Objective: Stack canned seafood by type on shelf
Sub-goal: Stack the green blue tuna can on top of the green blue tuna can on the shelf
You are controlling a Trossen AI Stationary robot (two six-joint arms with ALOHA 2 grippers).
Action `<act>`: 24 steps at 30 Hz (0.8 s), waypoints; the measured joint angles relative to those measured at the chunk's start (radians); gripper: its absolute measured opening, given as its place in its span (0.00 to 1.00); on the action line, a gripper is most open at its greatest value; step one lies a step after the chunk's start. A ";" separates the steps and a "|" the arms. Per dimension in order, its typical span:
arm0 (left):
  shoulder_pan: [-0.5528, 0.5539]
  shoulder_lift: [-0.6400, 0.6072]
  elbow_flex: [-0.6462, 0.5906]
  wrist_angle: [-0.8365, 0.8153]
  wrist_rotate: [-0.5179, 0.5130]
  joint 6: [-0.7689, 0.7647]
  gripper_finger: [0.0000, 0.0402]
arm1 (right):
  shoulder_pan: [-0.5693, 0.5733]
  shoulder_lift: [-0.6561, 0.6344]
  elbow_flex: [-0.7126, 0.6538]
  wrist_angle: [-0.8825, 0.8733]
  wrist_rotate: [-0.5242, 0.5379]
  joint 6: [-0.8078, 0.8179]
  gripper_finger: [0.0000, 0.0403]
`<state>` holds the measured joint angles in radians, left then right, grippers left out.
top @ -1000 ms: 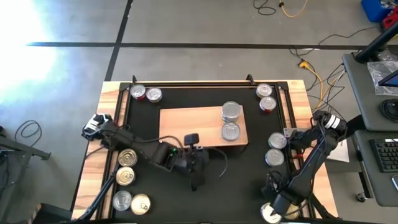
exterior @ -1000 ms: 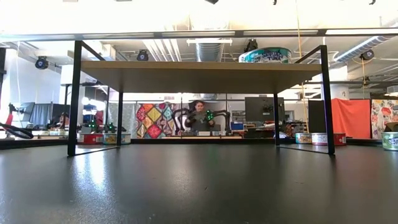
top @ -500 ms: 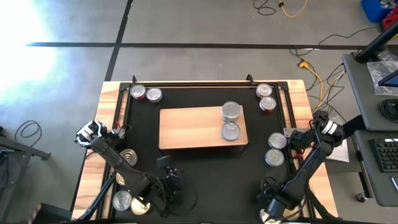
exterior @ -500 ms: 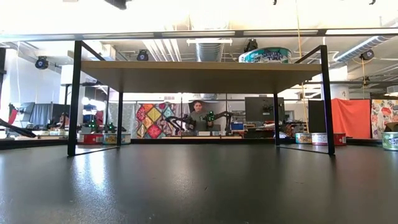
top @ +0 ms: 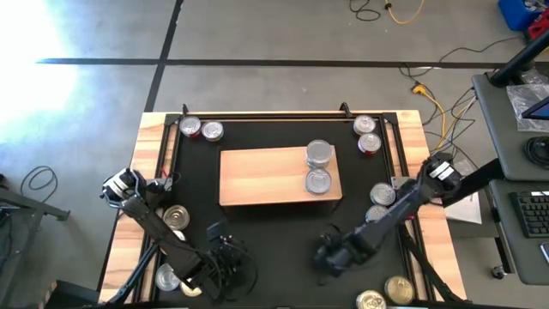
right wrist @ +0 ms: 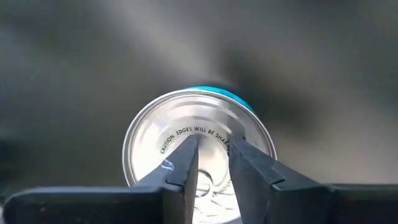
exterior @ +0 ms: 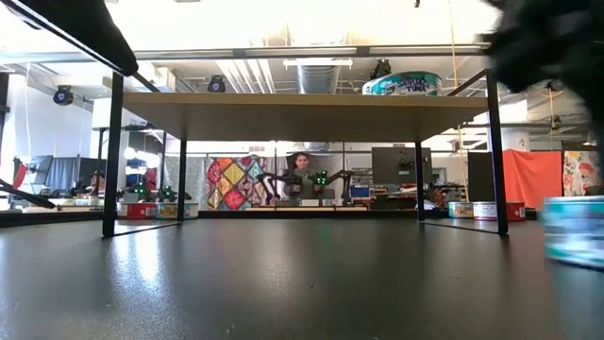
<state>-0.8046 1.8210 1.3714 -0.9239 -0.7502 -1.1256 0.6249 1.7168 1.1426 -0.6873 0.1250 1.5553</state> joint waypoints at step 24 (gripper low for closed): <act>0.019 0.014 -0.177 0.666 -0.010 0.268 0.36 | 0.076 -0.005 0.323 -0.235 0.071 -0.595 0.51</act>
<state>-0.7859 1.8355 1.1942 -0.2576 -0.7600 -0.8573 0.7008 1.7120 1.4653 -0.9228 0.1958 0.9603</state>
